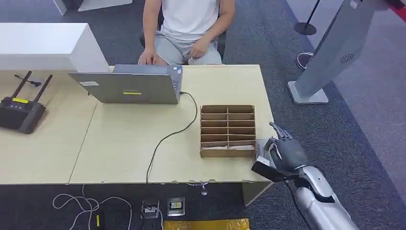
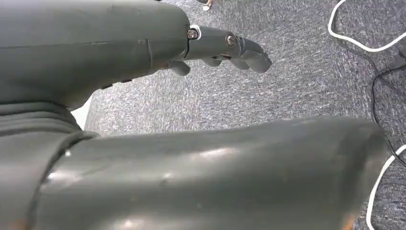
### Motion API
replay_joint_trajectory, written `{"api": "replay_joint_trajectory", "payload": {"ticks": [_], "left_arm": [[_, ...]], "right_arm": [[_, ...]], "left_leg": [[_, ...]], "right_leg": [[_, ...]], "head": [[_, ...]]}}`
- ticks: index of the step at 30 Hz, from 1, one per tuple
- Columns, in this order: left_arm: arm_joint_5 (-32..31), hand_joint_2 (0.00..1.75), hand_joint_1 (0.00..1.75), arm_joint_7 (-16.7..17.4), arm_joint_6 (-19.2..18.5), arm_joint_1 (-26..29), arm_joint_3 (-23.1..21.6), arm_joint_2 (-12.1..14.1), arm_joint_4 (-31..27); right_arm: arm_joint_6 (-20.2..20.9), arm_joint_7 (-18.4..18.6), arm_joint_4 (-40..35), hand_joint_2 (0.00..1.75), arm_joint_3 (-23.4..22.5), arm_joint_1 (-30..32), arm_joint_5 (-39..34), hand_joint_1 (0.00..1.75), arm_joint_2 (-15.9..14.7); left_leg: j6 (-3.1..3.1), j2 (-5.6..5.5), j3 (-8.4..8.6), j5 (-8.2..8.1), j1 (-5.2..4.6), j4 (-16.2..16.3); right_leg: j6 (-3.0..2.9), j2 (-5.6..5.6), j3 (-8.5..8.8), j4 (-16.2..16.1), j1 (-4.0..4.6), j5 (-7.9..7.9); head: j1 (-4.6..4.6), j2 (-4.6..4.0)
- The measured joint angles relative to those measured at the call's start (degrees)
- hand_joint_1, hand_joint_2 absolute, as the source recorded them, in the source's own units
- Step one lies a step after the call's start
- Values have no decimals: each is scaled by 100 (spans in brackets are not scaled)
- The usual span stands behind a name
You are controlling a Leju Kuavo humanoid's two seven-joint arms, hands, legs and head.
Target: Pass the card to the sensor for recognition and then transmit it.
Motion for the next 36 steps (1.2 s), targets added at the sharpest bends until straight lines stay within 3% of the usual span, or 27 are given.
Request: {"api": "replay_joint_trajectory", "payload": {"ticks": [36], "left_arm": [[-28,0,0,-68,83,-2,0,-28,0]], "right_arm": [[-168,-100,439,175,-22,-74,-85,175,114]], "left_leg": [[-1,18,27,0,0,0]], "right_leg": [[-4,29,17,-1,0,6]], "head": [[0,0]]}}
